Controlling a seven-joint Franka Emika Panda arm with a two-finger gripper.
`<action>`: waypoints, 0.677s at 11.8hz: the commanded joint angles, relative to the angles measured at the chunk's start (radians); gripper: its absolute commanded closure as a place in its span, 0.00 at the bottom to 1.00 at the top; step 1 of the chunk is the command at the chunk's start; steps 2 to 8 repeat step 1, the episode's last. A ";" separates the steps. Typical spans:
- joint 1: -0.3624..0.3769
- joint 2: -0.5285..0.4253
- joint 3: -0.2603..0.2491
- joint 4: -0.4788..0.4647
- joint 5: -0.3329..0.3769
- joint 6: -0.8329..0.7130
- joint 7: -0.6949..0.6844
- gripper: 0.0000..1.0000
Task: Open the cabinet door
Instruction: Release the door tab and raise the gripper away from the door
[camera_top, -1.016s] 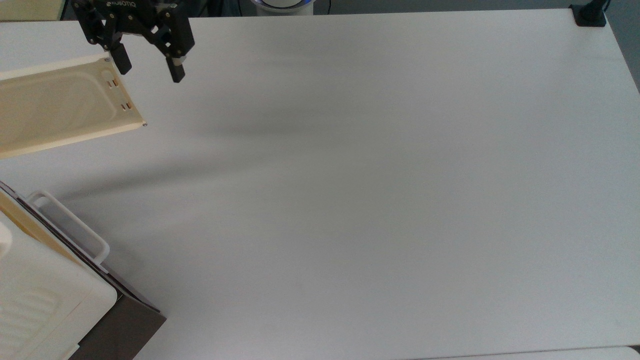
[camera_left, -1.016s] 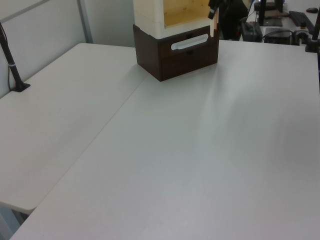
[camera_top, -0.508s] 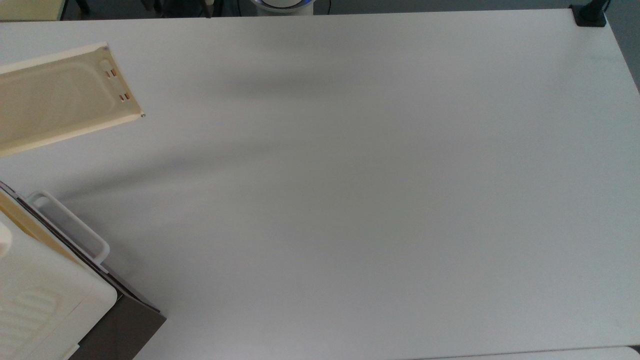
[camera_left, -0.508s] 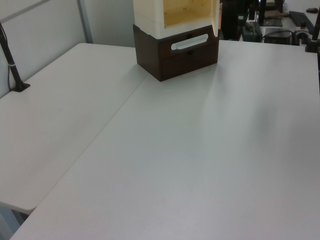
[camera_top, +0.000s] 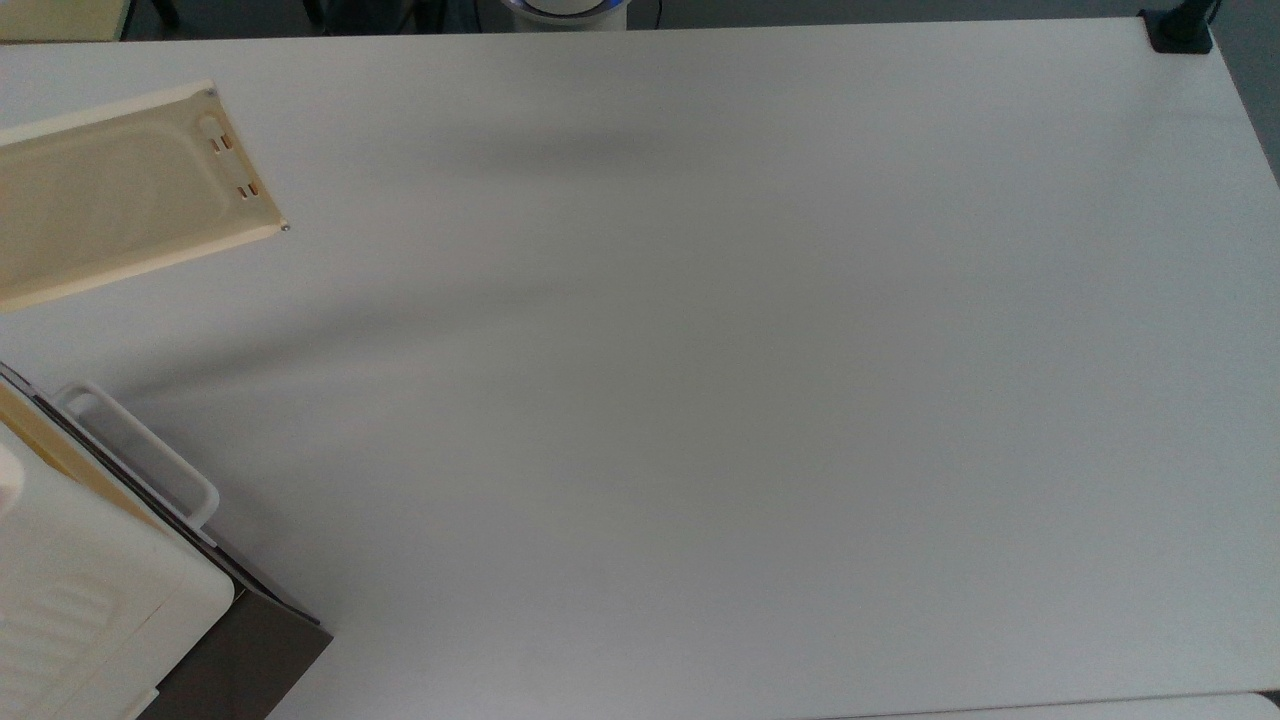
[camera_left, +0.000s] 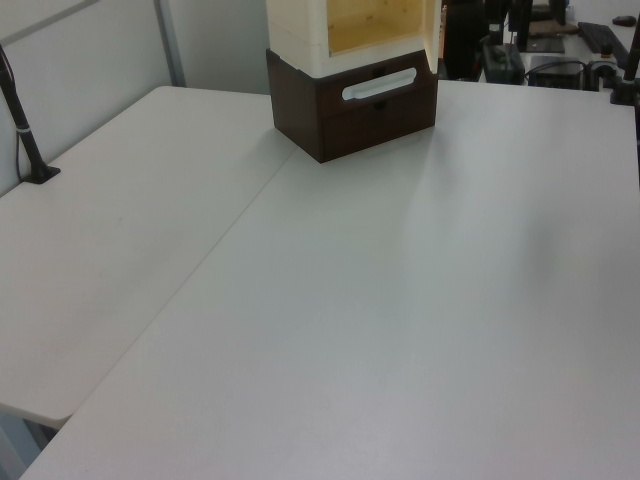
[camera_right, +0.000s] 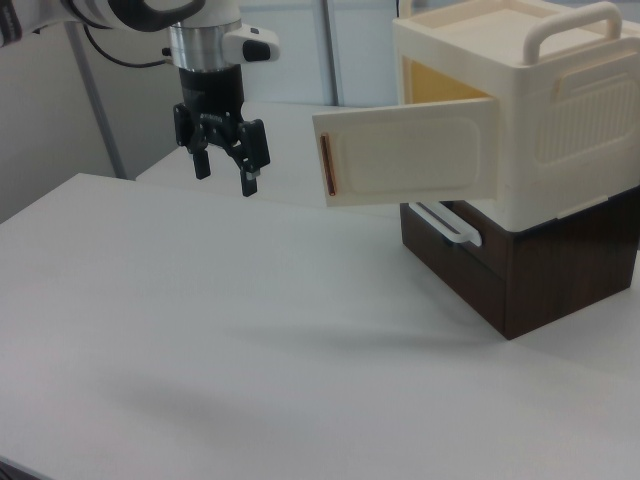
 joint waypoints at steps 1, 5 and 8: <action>-0.005 -0.023 0.011 -0.036 -0.005 0.059 -0.010 0.00; -0.005 -0.023 0.011 -0.036 -0.005 0.059 -0.010 0.00; -0.005 -0.023 0.011 -0.036 -0.005 0.059 -0.010 0.00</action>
